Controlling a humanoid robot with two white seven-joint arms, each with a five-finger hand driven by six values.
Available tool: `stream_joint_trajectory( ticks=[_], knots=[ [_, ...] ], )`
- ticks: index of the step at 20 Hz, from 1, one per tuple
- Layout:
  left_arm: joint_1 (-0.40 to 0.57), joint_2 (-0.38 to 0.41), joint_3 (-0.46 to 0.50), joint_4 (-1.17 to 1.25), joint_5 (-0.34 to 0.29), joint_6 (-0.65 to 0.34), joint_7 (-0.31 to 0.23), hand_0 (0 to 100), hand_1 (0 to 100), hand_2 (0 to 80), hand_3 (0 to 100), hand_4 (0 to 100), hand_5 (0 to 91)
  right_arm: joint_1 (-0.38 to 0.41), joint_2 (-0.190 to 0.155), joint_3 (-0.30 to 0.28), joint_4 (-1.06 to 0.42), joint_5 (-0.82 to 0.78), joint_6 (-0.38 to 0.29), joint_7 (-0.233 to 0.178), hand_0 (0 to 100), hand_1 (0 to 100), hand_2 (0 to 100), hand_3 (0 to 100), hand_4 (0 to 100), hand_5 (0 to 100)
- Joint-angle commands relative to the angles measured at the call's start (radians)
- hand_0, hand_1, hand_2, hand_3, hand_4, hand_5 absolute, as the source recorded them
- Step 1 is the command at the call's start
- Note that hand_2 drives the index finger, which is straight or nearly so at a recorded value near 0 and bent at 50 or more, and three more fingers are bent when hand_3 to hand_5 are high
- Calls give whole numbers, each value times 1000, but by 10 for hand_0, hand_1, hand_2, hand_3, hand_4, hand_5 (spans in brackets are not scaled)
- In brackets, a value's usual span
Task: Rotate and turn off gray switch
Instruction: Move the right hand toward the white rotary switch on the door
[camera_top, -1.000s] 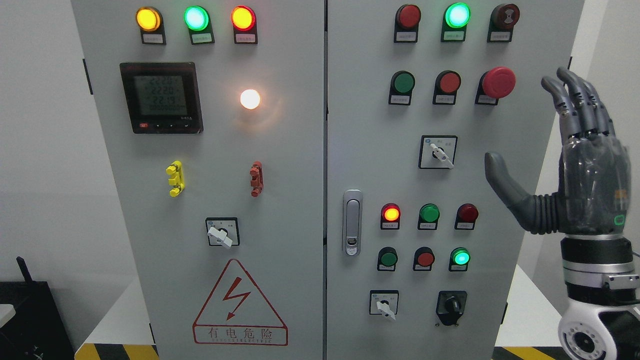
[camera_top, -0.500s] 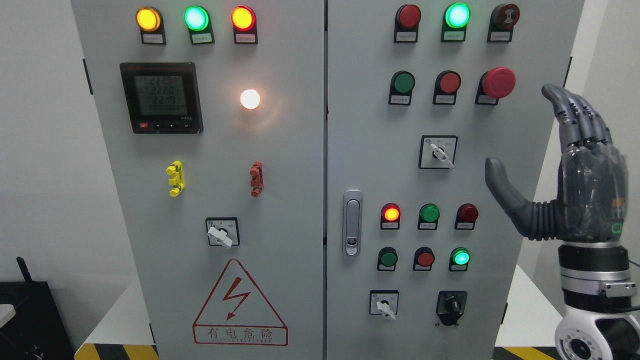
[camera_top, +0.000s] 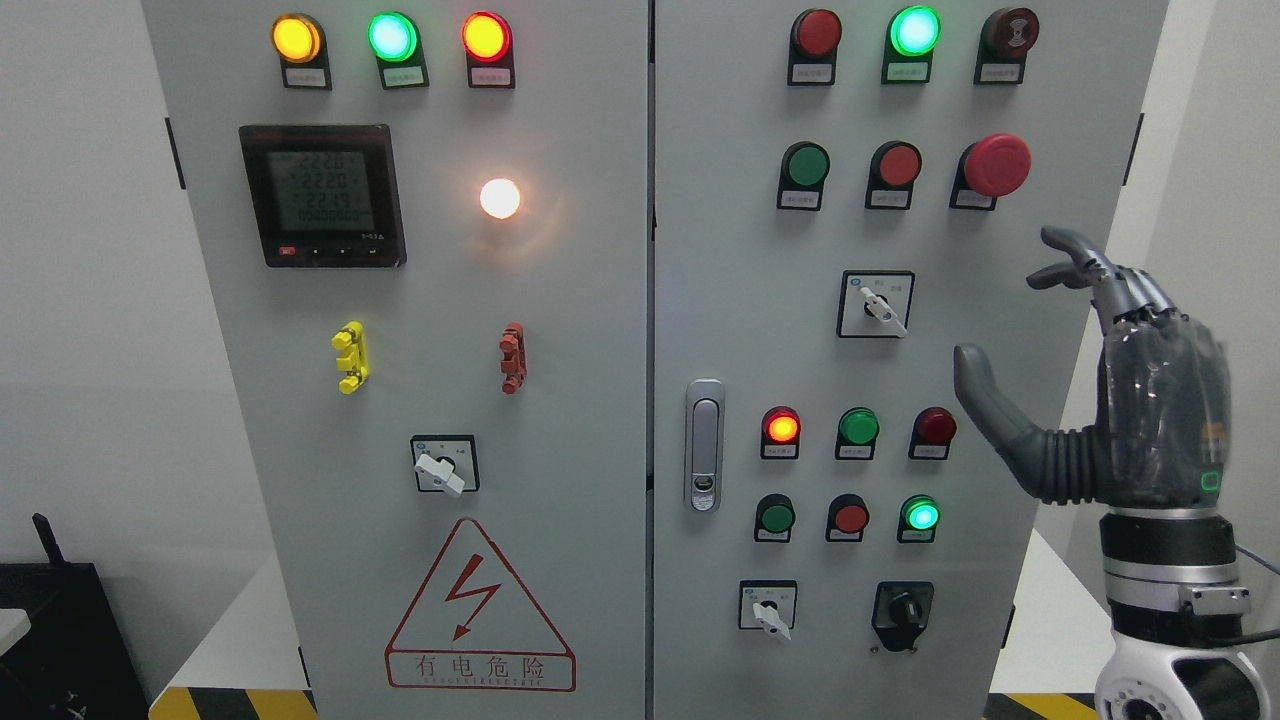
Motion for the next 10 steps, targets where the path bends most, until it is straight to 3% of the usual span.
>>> stream_joint_trajectory(
  ticks=[1,4,10],
  knots=[
    [-9,0,8,-26,20,0,0,120,389,0,0,0,0,5,42,2,0,-2,5,14,164,404,356,835,840,977],
    [-9,0,8,-26,20,0,0,120,389,0,0,0,0,2,68,3,0,-4,22,39,117,416,432,917,909,1000],
    [-9,-1,8,-26,20,0,0,120,389,0,0,0,0,-2,71,16,9,-8,75,55,52,429,477,997,967,1000]
  ],
)
